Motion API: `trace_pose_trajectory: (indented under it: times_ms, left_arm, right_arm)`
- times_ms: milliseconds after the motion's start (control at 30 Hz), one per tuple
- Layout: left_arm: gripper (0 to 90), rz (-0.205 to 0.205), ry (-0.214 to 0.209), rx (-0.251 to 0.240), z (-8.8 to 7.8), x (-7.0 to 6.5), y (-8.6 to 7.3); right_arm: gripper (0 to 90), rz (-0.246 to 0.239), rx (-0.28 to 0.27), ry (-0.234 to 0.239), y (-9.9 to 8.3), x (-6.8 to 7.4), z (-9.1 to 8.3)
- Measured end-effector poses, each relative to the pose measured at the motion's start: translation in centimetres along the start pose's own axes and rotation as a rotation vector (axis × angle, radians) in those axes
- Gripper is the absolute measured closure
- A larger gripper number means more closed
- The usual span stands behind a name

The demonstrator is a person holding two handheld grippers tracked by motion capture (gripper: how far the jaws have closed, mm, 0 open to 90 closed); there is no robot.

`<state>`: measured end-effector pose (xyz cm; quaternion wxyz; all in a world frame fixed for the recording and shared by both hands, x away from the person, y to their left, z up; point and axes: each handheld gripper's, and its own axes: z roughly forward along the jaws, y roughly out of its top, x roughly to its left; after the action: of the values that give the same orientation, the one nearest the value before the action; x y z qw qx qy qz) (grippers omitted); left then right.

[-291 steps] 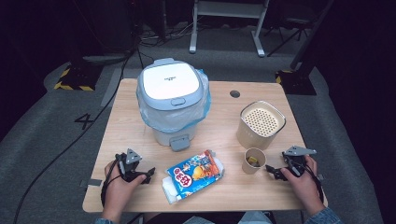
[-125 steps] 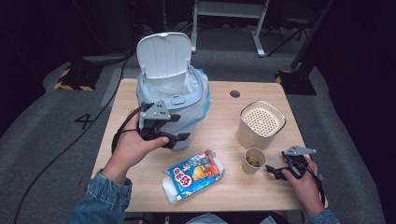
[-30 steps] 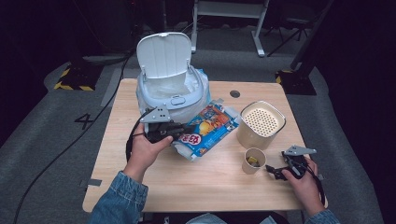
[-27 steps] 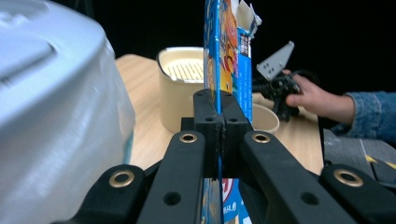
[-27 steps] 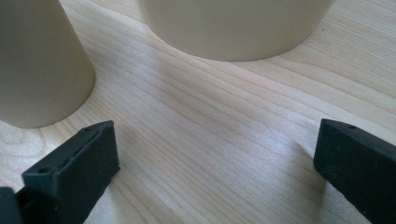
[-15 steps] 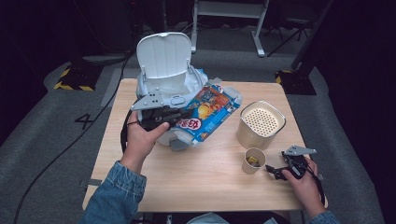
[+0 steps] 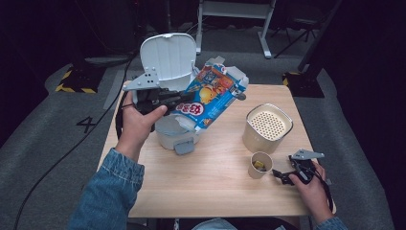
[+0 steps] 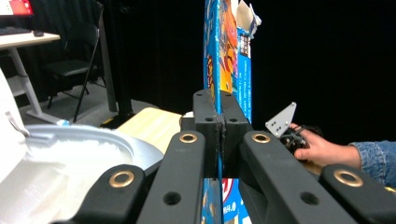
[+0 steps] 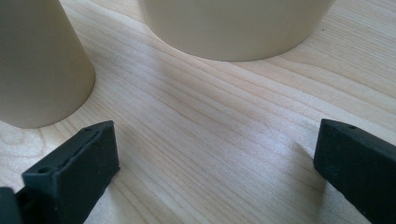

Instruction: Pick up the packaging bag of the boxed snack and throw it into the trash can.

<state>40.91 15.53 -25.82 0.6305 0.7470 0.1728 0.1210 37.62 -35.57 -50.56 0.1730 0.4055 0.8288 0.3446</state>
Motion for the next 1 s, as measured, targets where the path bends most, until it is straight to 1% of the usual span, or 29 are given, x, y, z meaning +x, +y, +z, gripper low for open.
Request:
trace_pose_trajectory:
  times_ms: [67, 100, 133, 200, 233, 267, 300, 333, 367, 400, 433, 500, 600, 633, 700, 733, 800, 833, 867, 900, 933, 967, 1000]
  left_arm:
    - [88.8, 0.002, 0.004, -0.003, -0.1, 0.1, 0.2]
    - [88.9, 0.0, 0.0, -0.016, -0.2, 0.3, 0.7]
    - [88.9, 0.0, 0.0, -0.016, -0.2, 0.3, 0.7]
    - [88.9, -0.009, -0.002, -0.047, -0.5, 0.6, 1.3]
    - [88.9, -0.009, -0.002, -0.047, -0.5, 0.6, 1.3]
    - [88.9, -0.016, -0.004, -0.074, -0.8, 0.8, 1.7]
    - [88.9, -0.016, -0.004, -0.074, -0.8, 0.8, 1.7]
    - [88.9, -0.019, -0.004, -0.085, -0.9, 0.8, 1.9]
    - [88.9, -0.018, 0.003, -0.101, -1.0, 0.8, 2.1]
    - [88.9, -0.025, 0.018, -0.129, -1.2, 0.9, 2.3]
    - [88.9, -0.025, 0.018, -0.129, -1.2, 0.9, 2.3]
    - [88.9, -0.023, 0.039, -0.161, -1.5, 1.1, 2.6]
    - [88.9, -0.028, 0.063, -0.193, -1.8, 1.3, 2.8]
    - [88.9, -0.028, 0.063, -0.193, -1.8, 1.3, 2.8]
    - [88.9, -0.044, 0.079, -0.228, -2.2, 1.8, 3.0]
    - [88.9, -0.044, 0.079, -0.228, -2.2, 1.8, 3.0]
    - [88.9, -0.05, 0.097, -0.247, -2.5, 2.1, 3.2]
    - [88.9, -0.051, 0.123, -0.257, -2.6, 2.5, 3.3]
    - [88.9, -0.06, 0.133, -0.266, -2.7, 2.7, 3.3]
    - [88.9, -0.06, 0.133, -0.266, -2.7, 2.7, 3.3]
    - [88.9, -0.059, 0.147, -0.268, -2.7, 2.9, 3.3]
    - [88.9, -0.069, 0.164, -0.275, -2.7, 3.2, 3.3]
    - [88.9, -0.08, 0.192, -0.278, -2.7, 3.6, 3.2]
  right_arm:
    - [0.1, 0.0, 0.0, 0.0, 0.0, 0.0, 0.0]
    - [0.1, 0.0, 0.0, 0.0, 0.0, 0.0, 0.0]
    - [0.1, 0.0, 0.0, 0.0, 0.0, 0.0, 0.0]
    - [0.1, 0.0, 0.0, 0.0, 0.0, 0.0, 0.0]
    - [0.1, 0.0, 0.0, 0.0, 0.0, 0.0, 0.0]
    - [0.1, 0.0, 0.0, 0.0, 0.0, 0.0, 0.0]
    - [0.1, 0.0, 0.0, 0.0, 0.0, 0.0, 0.0]
    - [0.1, 0.0, 0.0, 0.0, 0.0, 0.0, 0.0]
    - [0.1, 0.0, 0.0, 0.0, 0.0, 0.0, 0.0]
    - [0.1, 0.0, 0.0, 0.0, 0.0, 0.0, 0.0]
    - [0.1, 0.0, 0.0, 0.0, 0.0, 0.0, 0.0]
    - [0.1, 0.0, 0.0, 0.0, 0.0, 0.0, 0.0]
    - [0.0, 0.0, 0.0, 0.0, 0.0, 0.0, 0.0]
    - [0.0, 0.0, 0.0, 0.0, 0.0, 0.0, 0.0]
    - [0.1, 0.0, 0.0, 0.0, 0.0, 0.0, 0.0]
    - [0.1, 0.0, 0.0, 0.0, 0.0, 0.0, 0.0]
    - [0.1, 0.0, 0.0, 0.0, 0.0, 0.0, 0.0]
    - [0.1, 0.0, 0.0, 0.0, 0.0, 0.0, 0.0]
    - [0.1, 0.0, 0.0, 0.0, 0.0, 0.0, 0.0]
    - [0.1, 0.0, 0.0, 0.0, 0.0, 0.0, 0.0]
    - [0.1, 0.0, 0.0, 0.0, 0.0, 0.0, 0.0]
    - [0.1, 0.0, 0.0, 0.0, 0.0, 0.0, 0.0]
    - [0.1, 0.0, 0.0, 0.0, 0.0, 0.0, 0.0]
